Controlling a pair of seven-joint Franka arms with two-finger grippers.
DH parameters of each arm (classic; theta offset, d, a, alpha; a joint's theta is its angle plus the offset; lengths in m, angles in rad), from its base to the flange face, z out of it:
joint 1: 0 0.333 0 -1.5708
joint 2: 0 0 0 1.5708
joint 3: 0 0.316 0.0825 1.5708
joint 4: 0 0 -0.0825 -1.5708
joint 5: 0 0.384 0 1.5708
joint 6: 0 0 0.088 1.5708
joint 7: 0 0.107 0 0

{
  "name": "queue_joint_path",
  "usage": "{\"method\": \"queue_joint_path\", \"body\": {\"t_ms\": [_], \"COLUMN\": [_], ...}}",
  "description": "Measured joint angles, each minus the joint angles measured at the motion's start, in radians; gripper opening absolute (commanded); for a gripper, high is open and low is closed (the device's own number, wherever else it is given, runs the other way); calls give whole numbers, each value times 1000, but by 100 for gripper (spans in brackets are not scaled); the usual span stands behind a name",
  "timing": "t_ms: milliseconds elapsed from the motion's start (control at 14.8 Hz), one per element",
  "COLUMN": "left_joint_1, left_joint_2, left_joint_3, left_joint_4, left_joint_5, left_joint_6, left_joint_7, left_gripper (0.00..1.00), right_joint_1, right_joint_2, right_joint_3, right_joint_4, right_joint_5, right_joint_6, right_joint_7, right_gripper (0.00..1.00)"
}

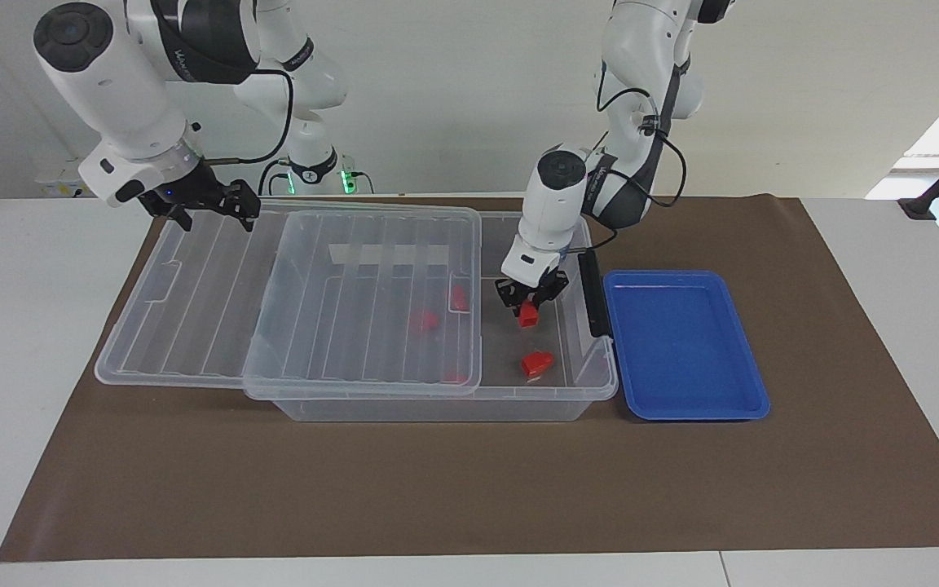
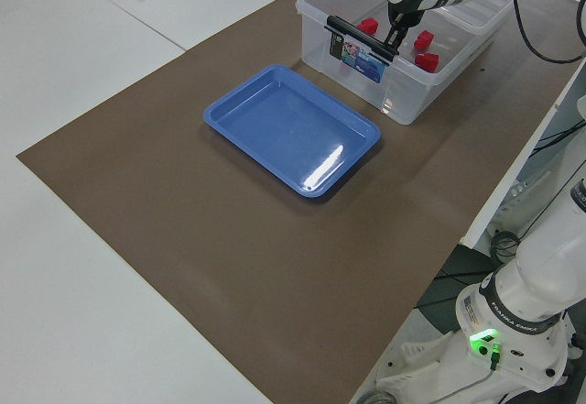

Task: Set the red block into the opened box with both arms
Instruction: 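Carry the red block into the opened clear box and release it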

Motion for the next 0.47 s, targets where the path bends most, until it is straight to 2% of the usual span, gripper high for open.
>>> {"method": "queue_joint_path", "body": {"t_ms": [68,135,474], "left_joint_1": [0,0,0], "left_joint_2": [2,2,-16], "left_joint_3": [1,2,3], "left_joint_4": [-6,-8,1], "left_joint_5": [0,0,0], "left_joint_6": [5,6,5], "left_joint_7": [0,0,0], "left_gripper": [92,100,100], "right_joint_1": [0,0,-1], "right_joint_2": [-1,-1,-1], "right_joint_3": [0,-1,-4], "right_joint_4": [0,0,0], "right_joint_5": [0,0,0], "right_joint_6": [12,20,30], "right_joint_7": [0,0,0], "right_gripper": [100,100,100]}}
